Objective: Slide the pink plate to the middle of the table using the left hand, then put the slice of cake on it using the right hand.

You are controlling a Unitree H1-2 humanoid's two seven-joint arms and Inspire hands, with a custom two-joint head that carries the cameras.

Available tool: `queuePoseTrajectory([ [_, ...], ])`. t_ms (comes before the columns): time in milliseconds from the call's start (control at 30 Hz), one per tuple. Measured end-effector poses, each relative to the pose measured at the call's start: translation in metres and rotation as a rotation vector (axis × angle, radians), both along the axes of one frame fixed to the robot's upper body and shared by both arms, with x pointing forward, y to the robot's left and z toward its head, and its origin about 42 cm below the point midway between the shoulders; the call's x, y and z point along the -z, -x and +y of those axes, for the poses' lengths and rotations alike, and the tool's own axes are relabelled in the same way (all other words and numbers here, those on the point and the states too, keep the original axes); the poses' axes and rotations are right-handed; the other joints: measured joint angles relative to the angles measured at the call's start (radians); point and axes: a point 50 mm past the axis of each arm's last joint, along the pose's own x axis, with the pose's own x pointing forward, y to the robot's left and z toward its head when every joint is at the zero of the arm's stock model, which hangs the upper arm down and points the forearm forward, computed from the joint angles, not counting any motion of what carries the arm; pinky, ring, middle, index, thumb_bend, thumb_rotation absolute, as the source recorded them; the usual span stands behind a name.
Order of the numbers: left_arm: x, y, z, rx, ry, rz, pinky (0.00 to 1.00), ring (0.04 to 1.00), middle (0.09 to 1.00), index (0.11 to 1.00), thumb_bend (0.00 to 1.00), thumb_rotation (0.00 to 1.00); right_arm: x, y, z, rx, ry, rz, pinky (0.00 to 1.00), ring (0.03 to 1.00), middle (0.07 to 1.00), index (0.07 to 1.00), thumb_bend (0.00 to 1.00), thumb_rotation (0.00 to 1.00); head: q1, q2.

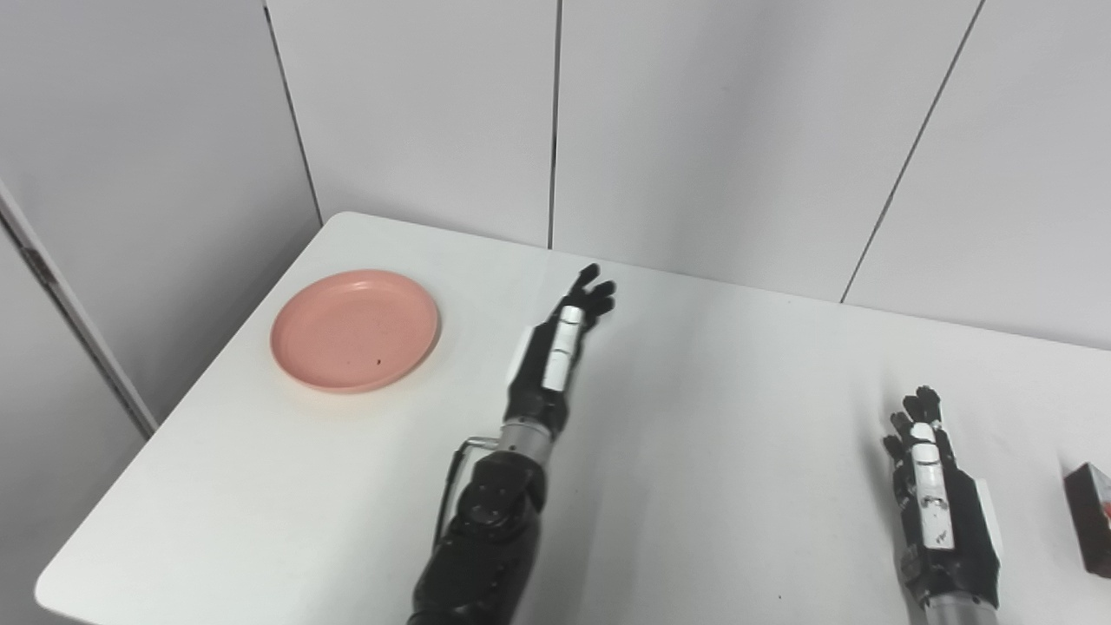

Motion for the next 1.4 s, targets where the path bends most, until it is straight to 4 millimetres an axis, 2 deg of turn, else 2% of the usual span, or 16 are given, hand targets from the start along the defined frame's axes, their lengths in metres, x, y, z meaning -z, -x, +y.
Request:
queuePoseTrajectory([
  [67, -0.006, 0.0, 0.024, -0.09, 0.012, -0.014, 0.95, 0.811, 0.804, 0.812, 0.79, 1.0, 0.001, 0.002, -0.002, -0.001, -0.019, 0.0, 1.0, 1.0, 1.0, 1.0, 0.42, 0.83, 0.006, -0.005],
  [233, -0.037, 0.001, 0.076, -0.254, 0.008, -0.096, 0.86, 0.776, 0.777, 0.779, 0.83, 1.0, 0.001, 0.002, -0.005, -0.006, -0.054, 0.0, 1.0, 1.0, 1.0, 1.0, 0.39, 0.81, 0.009, -0.014],
  [400, -0.053, 0.002, 0.104, -0.344, -0.004, -0.132, 0.78, 0.755, 0.766, 0.769, 0.85, 1.0, 0.001, 0.001, -0.004, -0.011, -0.061, 0.0, 1.0, 1.0, 1.0, 1.0, 0.34, 0.82, 0.029, -0.017],
  [600, -0.061, 0.009, 0.144, -0.465, -0.022, -0.146, 0.75, 0.733, 0.746, 0.752, 0.85, 1.0, 0.001, 0.0, -0.004, -0.011, -0.072, 0.001, 1.0, 1.0, 1.0, 1.0, 0.29, 0.82, 0.038, -0.02],
  [800, -0.074, 0.019, 0.192, -0.576, -0.073, -0.161, 0.78, 0.735, 0.729, 0.744, 0.83, 1.0, 0.001, -0.001, -0.006, -0.006, -0.074, 0.001, 1.0, 1.0, 1.0, 1.0, 0.28, 0.82, 0.046, -0.02],
  [933, -0.071, 0.026, 0.208, -0.626, -0.131, -0.123, 0.81, 0.754, 0.738, 0.753, 0.87, 1.0, 0.002, -0.002, -0.008, -0.002, -0.075, 0.002, 1.0, 1.0, 1.0, 1.0, 0.28, 0.81, 0.048, -0.015],
  [1100, -0.055, 0.035, 0.226, -0.649, -0.159, -0.031, 0.87, 0.776, 0.759, 0.777, 0.86, 1.0, 0.001, -0.002, -0.007, -0.003, -0.076, -0.003, 1.0, 1.0, 1.0, 1.0, 0.27, 0.81, 0.045, -0.021],
  [1200, -0.047, 0.036, 0.241, -0.661, -0.171, 0.008, 0.82, 0.764, 0.753, 0.764, 0.9, 1.0, 0.001, -0.002, -0.007, -0.003, -0.075, -0.004, 1.0, 1.0, 1.0, 1.0, 0.27, 0.81, 0.046, -0.018],
  [1267, -0.042, 0.038, 0.251, -0.667, -0.157, 0.03, 0.78, 0.763, 0.752, 0.76, 0.9, 1.0, 0.001, -0.002, -0.007, -0.003, -0.073, -0.004, 1.0, 1.0, 1.0, 1.0, 0.3, 0.81, 0.046, -0.017],
  [1400, -0.031, 0.041, 0.266, -0.677, -0.142, 0.073, 0.75, 0.756, 0.749, 0.756, 0.91, 1.0, 0.001, -0.002, -0.008, 0.0, -0.071, -0.004, 1.0, 1.0, 1.0, 1.0, 0.29, 0.8, 0.046, -0.017],
])
